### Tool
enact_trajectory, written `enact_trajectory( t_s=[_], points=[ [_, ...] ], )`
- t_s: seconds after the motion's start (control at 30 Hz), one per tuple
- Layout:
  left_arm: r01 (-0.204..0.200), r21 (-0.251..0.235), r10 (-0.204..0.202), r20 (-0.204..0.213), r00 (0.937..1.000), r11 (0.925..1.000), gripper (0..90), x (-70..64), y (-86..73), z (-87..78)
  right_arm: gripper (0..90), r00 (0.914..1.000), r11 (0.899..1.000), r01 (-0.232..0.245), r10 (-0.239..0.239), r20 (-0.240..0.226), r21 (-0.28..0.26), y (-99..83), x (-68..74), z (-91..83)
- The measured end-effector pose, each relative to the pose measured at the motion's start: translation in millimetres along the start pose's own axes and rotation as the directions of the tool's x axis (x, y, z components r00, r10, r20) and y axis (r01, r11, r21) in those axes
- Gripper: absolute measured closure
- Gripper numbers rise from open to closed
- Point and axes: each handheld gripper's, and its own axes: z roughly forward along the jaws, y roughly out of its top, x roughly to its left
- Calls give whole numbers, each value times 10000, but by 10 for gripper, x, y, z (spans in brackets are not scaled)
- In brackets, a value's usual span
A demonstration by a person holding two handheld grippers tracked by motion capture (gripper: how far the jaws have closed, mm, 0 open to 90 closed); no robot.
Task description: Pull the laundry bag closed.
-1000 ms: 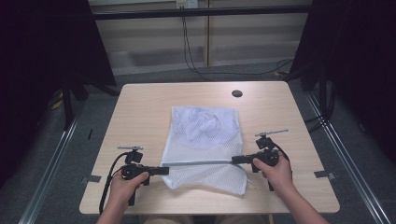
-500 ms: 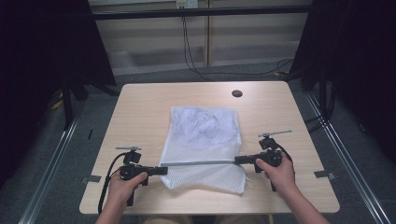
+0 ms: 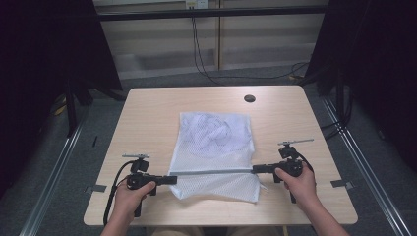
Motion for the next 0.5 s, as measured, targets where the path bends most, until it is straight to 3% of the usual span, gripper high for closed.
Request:
enact_trajectory(
  t_s=[0.5],
  points=[
    [-80, 105, 81, -24, 10000, 9999, 878, 13, 8, -3, 870, 9999, 9999, -74, 76, 119, -120, -37, -41, -65]
  ],
)
